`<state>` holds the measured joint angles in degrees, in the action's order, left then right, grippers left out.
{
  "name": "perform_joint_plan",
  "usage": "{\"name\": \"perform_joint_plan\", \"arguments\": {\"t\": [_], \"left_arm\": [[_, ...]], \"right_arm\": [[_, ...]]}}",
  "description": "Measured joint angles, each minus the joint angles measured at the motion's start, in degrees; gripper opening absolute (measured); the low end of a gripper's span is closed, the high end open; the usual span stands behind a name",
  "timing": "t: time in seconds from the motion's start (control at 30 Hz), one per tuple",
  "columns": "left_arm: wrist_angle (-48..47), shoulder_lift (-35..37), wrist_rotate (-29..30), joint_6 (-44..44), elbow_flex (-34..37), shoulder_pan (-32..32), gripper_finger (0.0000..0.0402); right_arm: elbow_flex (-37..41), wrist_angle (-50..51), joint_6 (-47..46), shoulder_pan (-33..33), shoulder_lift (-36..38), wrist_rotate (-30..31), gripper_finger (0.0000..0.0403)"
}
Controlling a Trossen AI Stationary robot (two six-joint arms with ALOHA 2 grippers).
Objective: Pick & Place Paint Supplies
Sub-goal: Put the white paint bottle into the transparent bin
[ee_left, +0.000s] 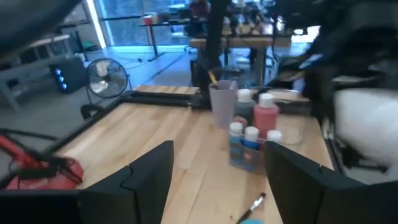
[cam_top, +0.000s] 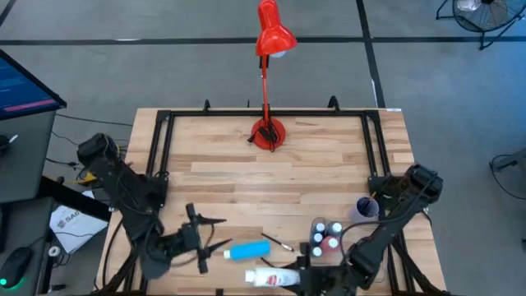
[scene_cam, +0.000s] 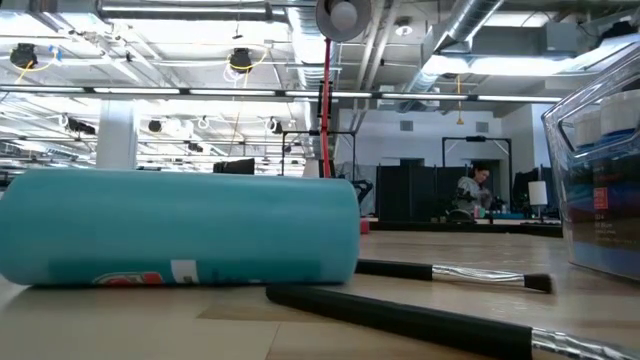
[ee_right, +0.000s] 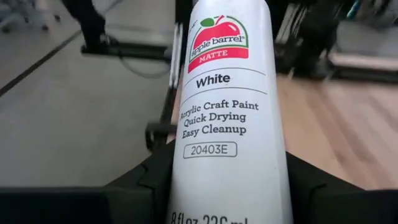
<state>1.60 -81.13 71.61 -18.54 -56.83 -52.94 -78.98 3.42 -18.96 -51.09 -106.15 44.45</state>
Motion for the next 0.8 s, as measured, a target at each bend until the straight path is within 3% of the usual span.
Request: {"name": "perform_joint_plan", "arguments": {"t": [0.1,0.23,0.33,0.43,0.6,0.8], "left_arm": [[14.7,0.9,-3.5,2.6,8.6,1.6,0.0227],[46.3,-5.9,-20.4,12.8,17.3,5.2,0.0226],[71.8,-16.1,-32.9,22.7,18.4,7.6,0.0226],[88.8,-26.7,-41.2,29.8,15.7,9.7,0.0225],[88.3,-34.9,-45.1,30.6,5.4,13.1,0.0222],[86.8,-35.9,-51.1,33.6,0.5,12.0,0.0227]], "right_arm": [[0.0,-3.6,2.4,-1.2,0.8,0.8,0.0178],[0.9,-7.9,4.6,-1.9,1.0,0.0,0.0178],[1.0,-9.7,5.5,-1.8,1.0,0.5,0.0178],[1.0,-11.0,6.4,-1.7,1.0,1.0,0.0178],[1.0,-13.4,8.5,-2.7,1.0,1.2,0.0178],[1.0,-15.6,11.2,-4.2,1.0,4.4,0.0178]]}}
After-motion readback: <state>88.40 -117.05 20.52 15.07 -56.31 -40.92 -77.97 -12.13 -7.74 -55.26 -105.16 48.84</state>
